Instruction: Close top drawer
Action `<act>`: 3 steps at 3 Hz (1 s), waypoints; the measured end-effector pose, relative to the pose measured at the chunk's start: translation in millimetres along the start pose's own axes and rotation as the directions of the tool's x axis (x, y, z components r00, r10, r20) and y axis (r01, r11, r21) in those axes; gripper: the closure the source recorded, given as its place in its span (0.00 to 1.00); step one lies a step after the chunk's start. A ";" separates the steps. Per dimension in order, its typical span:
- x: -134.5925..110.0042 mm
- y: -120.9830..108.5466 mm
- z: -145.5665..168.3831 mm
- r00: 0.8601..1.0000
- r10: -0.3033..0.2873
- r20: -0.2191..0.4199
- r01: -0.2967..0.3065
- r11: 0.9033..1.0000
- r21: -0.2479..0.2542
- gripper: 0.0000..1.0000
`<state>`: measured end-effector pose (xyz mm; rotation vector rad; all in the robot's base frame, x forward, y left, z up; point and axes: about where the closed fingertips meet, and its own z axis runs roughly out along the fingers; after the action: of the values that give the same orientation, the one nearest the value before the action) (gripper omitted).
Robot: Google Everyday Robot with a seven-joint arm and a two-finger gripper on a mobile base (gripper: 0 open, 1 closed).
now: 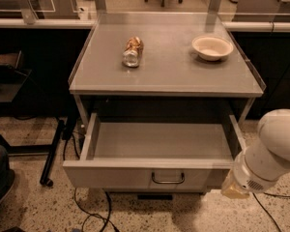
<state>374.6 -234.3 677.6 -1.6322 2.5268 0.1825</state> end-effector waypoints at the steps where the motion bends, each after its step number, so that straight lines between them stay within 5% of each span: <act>1: -19.7 -37.6 25.8 1.000 -0.007 0.014 0.006 0.995 0.104 1.00; 2: -19.7 -37.3 24.5 1.000 -0.008 0.014 0.006 0.994 0.105 1.00; 3: -45.2 -73.5 18.7 0.999 -0.041 0.015 0.037 0.977 0.210 1.00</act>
Offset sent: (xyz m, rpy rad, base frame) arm 0.1235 0.0263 -0.0384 -0.0912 -0.2575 0.0019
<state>460.8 -220.6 664.6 -1.5883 2.4028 -0.0703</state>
